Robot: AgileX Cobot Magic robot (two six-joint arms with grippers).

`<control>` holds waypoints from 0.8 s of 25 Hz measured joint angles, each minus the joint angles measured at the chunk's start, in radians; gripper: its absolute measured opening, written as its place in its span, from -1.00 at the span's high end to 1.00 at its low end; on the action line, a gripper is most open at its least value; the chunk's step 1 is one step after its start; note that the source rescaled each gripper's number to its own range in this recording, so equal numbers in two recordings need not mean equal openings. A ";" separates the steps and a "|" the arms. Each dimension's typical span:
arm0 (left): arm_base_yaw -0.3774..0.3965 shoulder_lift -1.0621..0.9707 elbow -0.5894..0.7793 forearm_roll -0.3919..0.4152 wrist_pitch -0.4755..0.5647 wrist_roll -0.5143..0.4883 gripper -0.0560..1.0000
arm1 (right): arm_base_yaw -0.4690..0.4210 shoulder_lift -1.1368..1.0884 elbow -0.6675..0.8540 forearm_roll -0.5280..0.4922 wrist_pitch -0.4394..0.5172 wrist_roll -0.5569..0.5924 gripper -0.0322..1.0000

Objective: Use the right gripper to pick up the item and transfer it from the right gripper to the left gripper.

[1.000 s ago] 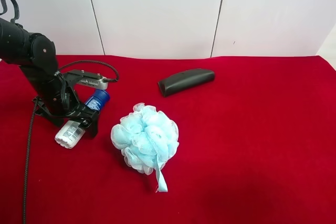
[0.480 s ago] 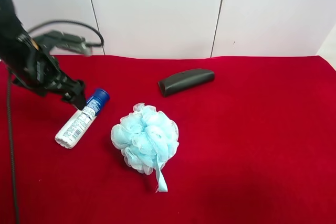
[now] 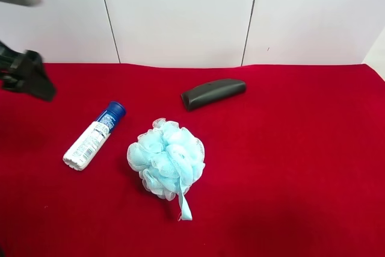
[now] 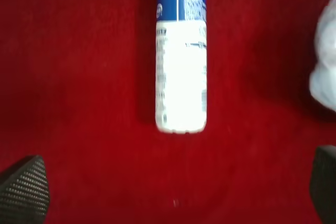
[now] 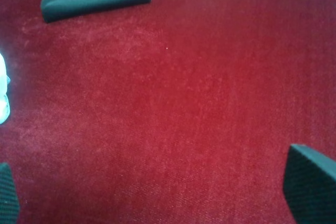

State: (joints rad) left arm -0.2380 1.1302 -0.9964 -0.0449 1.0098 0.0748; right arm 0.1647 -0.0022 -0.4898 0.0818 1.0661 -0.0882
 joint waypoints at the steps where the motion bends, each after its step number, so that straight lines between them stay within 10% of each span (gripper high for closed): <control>1: 0.000 -0.031 0.000 0.000 0.026 0.000 -1.00 | 0.000 0.000 0.000 0.000 0.000 0.000 -1.00; 20: 0.000 -0.574 0.049 0.000 0.200 -0.010 -1.00 | 0.000 0.000 0.000 0.000 0.000 0.000 -1.00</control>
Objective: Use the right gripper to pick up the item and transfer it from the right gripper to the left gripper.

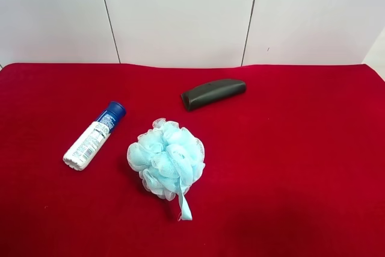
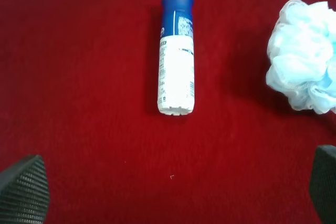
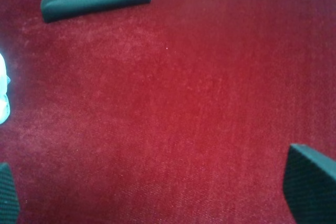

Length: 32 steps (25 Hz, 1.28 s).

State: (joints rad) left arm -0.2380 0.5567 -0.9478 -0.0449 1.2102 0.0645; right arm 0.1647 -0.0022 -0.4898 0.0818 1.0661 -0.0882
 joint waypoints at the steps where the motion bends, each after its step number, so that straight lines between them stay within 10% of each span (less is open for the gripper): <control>1: 0.000 -0.028 0.022 0.000 0.000 -0.001 -1.00 | 0.000 0.000 0.000 0.000 0.000 0.000 -1.00; 14: 0.000 -0.366 0.326 -0.001 0.001 -0.042 -1.00 | 0.000 0.000 0.000 0.000 0.000 0.000 -1.00; 32: 0.000 -0.562 0.412 -0.003 -0.100 -0.051 -1.00 | 0.000 0.000 0.000 0.000 0.000 0.000 -1.00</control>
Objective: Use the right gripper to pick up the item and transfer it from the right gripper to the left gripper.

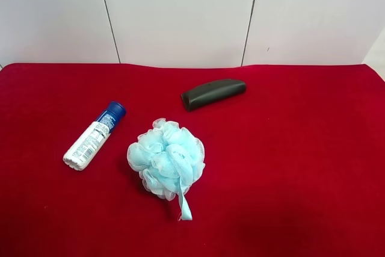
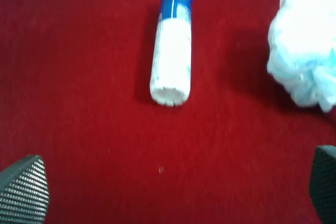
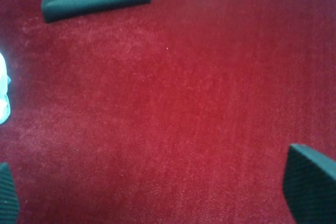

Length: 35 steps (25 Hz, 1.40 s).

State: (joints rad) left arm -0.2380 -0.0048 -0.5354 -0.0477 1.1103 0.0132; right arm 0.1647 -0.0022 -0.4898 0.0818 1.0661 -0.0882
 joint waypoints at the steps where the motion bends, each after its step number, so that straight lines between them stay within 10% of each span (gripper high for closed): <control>1: 0.000 0.000 0.010 0.000 -0.020 0.003 -1.00 | 0.000 0.000 0.000 0.000 0.000 0.000 -1.00; 35: 0.157 0.000 0.025 0.000 -0.042 0.003 -1.00 | -0.041 0.000 0.000 0.000 0.000 0.000 -1.00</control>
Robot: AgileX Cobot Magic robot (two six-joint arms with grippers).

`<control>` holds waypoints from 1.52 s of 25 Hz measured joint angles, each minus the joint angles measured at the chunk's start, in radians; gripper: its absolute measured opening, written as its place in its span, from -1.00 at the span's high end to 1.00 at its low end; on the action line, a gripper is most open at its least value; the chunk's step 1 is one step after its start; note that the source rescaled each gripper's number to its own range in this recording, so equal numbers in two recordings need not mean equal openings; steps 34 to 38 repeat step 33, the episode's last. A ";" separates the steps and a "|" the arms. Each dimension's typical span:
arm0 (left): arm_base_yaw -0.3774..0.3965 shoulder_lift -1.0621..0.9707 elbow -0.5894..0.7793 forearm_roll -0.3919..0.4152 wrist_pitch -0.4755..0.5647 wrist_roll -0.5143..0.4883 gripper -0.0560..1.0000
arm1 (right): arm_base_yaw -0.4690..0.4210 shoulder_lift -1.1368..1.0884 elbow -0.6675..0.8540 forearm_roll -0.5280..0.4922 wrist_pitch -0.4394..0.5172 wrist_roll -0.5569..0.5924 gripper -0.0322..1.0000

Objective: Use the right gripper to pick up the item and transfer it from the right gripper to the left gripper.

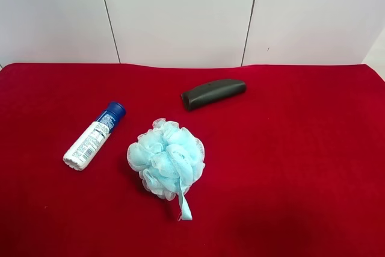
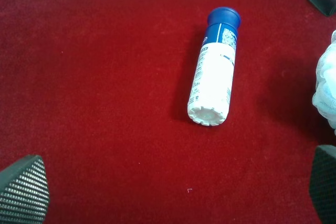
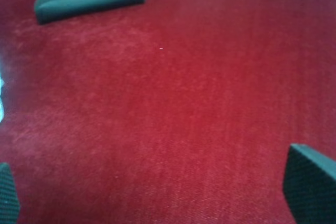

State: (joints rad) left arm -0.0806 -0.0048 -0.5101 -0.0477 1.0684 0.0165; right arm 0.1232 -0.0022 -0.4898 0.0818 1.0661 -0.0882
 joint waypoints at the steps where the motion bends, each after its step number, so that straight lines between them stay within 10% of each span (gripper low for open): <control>1: 0.000 0.000 0.000 0.000 0.000 0.000 -1.00 | -0.038 0.000 0.000 0.000 0.000 0.000 -1.00; 38: 0.000 0.000 0.000 0.000 0.000 0.001 -1.00 | -0.075 0.000 0.000 0.000 0.000 0.000 -1.00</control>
